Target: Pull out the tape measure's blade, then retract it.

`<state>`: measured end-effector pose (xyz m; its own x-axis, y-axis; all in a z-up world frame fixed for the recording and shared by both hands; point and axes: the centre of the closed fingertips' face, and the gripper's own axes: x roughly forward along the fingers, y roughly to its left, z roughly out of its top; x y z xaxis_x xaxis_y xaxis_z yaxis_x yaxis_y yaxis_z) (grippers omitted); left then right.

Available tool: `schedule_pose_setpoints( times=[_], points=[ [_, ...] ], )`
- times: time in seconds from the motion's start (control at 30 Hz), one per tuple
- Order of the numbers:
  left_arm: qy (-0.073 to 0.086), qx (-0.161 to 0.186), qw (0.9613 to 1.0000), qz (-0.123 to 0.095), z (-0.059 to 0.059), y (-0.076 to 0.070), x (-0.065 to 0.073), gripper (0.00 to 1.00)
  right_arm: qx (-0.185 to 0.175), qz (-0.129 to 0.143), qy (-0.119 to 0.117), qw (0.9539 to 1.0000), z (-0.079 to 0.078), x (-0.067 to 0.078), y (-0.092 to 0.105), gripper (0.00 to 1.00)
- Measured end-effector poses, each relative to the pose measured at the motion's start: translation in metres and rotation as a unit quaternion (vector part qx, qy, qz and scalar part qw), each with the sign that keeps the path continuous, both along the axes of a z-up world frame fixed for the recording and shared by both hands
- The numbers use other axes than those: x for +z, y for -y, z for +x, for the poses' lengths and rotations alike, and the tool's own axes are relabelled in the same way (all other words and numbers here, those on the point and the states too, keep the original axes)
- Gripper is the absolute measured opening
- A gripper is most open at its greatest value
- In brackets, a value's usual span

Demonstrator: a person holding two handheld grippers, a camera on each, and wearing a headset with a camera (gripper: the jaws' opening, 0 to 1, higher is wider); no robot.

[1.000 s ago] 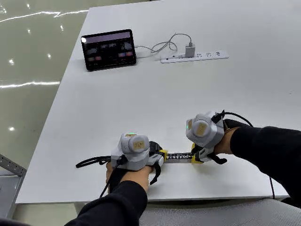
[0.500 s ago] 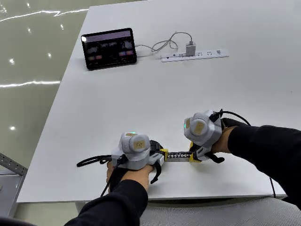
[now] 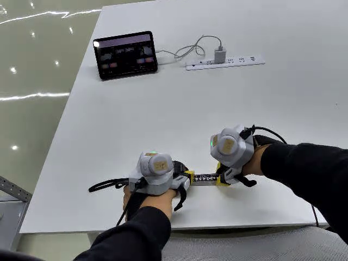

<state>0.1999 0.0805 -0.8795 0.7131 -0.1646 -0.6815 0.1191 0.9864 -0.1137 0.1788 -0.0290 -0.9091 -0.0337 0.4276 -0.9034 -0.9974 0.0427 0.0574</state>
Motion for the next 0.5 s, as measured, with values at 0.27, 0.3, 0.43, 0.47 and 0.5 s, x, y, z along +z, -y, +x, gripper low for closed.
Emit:
schedule_pose_setpoints(
  times=[0.27, 0.3, 0.43, 0.47, 0.5],
  points=[
    [0.000, 0.002, 1.0000, 0.000, 0.0000, 0.0000, 0.0002, 0.62, 0.000, 0.003, 0.001, 1.0000, 0.0006, -0.0002, -0.0036, 0.11],
    [0.000, 0.002, 1.0000, -0.001, -0.0001, 0.0000, 0.0002, 0.62, 0.000, 0.004, 0.001, 1.0000, 0.0010, -0.0003, -0.0045, 0.11],
    [0.001, 0.002, 1.0000, -0.001, -0.0001, 0.0000, 0.0002, 0.62, 0.003, 0.003, 0.000, 1.0000, 0.0006, -0.0009, -0.0048, 0.11],
    [0.001, 0.002, 1.0000, -0.001, -0.0001, 0.0000, 0.0002, 0.62, 0.001, 0.004, -0.001, 1.0000, 0.0004, -0.0012, -0.0051, 0.11],
    [0.001, 0.002, 1.0000, -0.001, -0.0001, 0.0000, 0.0002, 0.62, 0.001, 0.004, -0.001, 1.0000, 0.0006, -0.0011, -0.0053, 0.11]
  ],
)
